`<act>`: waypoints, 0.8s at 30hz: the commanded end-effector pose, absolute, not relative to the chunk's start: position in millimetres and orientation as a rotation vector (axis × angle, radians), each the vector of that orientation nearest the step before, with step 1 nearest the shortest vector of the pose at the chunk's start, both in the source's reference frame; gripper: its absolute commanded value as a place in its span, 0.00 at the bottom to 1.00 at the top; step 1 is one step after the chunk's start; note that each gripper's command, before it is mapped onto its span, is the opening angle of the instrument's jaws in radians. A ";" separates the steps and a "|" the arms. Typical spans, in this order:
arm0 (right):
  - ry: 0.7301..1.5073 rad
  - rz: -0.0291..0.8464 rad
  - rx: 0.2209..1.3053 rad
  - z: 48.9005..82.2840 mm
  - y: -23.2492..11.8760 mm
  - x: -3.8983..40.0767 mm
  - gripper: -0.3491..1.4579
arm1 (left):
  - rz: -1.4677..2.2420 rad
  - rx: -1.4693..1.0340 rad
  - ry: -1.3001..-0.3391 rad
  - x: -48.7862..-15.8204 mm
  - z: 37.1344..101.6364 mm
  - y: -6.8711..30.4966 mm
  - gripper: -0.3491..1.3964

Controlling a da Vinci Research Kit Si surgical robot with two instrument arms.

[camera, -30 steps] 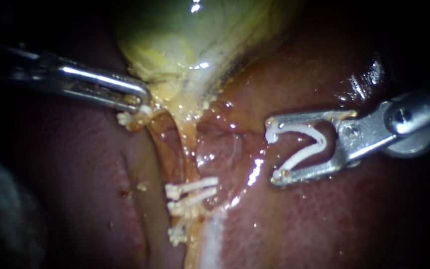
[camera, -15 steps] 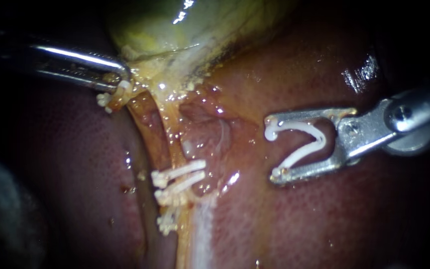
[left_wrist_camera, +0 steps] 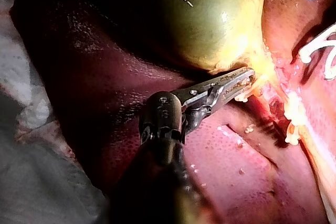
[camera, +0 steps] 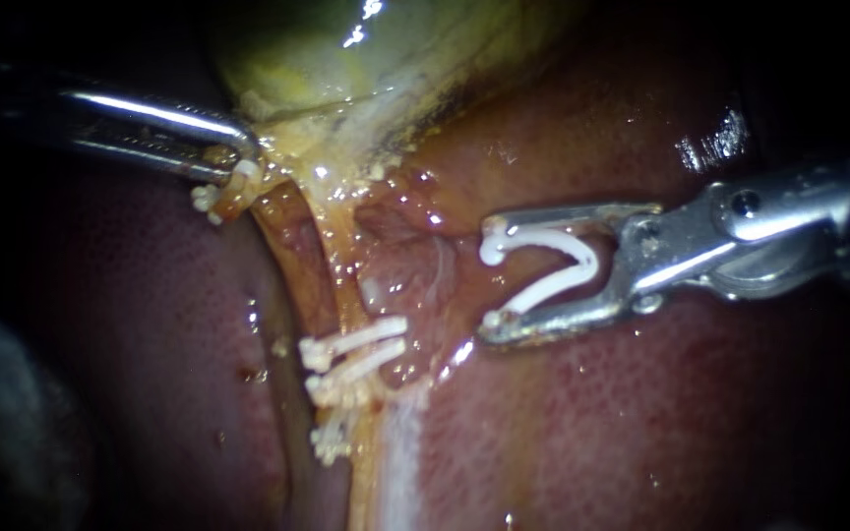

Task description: Clipping third clip right tube

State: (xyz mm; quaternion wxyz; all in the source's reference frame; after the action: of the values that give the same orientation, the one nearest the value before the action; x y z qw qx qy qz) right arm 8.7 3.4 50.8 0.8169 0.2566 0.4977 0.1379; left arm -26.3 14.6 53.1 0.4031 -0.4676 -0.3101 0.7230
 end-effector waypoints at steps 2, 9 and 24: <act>1.068 0.316 0.565 50.9 3.4 9.3 0.47 | 1.826 -1.181 -0.783 -26.4 53.1 14.6 0.00; 1.080 0.397 0.629 51.9 3.6 11.8 0.47 | 1.827 -1.181 -0.781 -26.5 53.2 14.5 0.00; 1.082 0.444 0.655 56.3 3.6 14.4 0.47 | 1.826 -1.181 -0.779 -26.7 53.2 14.4 0.00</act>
State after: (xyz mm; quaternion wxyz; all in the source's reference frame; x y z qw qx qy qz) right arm 14.5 3.7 56.5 0.7829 0.3044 0.5016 0.2068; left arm -26.7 14.4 53.2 0.4039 -0.4677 -0.3085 0.7231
